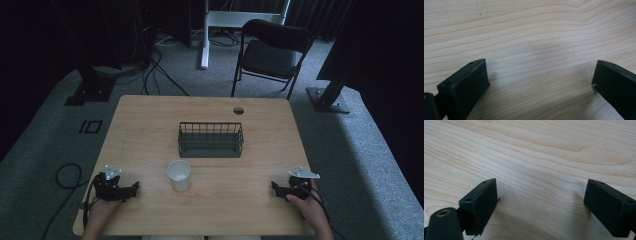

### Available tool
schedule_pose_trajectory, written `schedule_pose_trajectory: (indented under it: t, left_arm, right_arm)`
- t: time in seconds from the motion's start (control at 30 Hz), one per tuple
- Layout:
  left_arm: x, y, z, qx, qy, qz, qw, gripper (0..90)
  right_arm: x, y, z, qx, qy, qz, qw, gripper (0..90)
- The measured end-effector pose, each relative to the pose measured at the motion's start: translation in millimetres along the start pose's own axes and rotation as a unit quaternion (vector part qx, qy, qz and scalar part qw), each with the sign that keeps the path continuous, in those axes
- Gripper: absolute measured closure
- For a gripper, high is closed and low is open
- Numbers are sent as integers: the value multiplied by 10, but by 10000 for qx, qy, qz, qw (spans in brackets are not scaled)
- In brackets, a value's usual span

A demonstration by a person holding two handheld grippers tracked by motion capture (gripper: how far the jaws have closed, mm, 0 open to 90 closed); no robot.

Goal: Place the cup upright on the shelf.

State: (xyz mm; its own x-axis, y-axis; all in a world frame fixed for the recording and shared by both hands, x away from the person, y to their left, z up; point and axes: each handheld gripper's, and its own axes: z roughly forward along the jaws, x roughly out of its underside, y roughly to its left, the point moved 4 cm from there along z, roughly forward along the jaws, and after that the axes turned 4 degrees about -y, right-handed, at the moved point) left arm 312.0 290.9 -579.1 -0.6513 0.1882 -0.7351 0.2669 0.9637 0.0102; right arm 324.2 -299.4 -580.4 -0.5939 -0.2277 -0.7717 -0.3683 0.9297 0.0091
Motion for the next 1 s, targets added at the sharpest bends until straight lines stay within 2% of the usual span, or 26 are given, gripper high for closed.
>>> schedule_pose_trajectory:
  t: [0.2,0.23,0.53,0.67,1.0]
  left_arm:
    - [0,0,0,1,3,1,10000,7]
    - [0,0,0,1,3,2,10000,7]
    - [0,0,0,1,0,0,10000,7]
    - [0,0,0,2,3,1,10000,7]
    - [0,0,0,2,0,0,10000,7]
  right_arm:
    - [-6,14,-5,-83,-44,54,9999,116]
    - [-18,43,-6,-160,-65,8,9999,115]
    - [-125,98,-4,-260,-192,-116,9994,116]
    - [-203,149,-21,-361,-330,-109,9987,116]
    - [-375,350,-23,-656,-545,-366,9957,116]
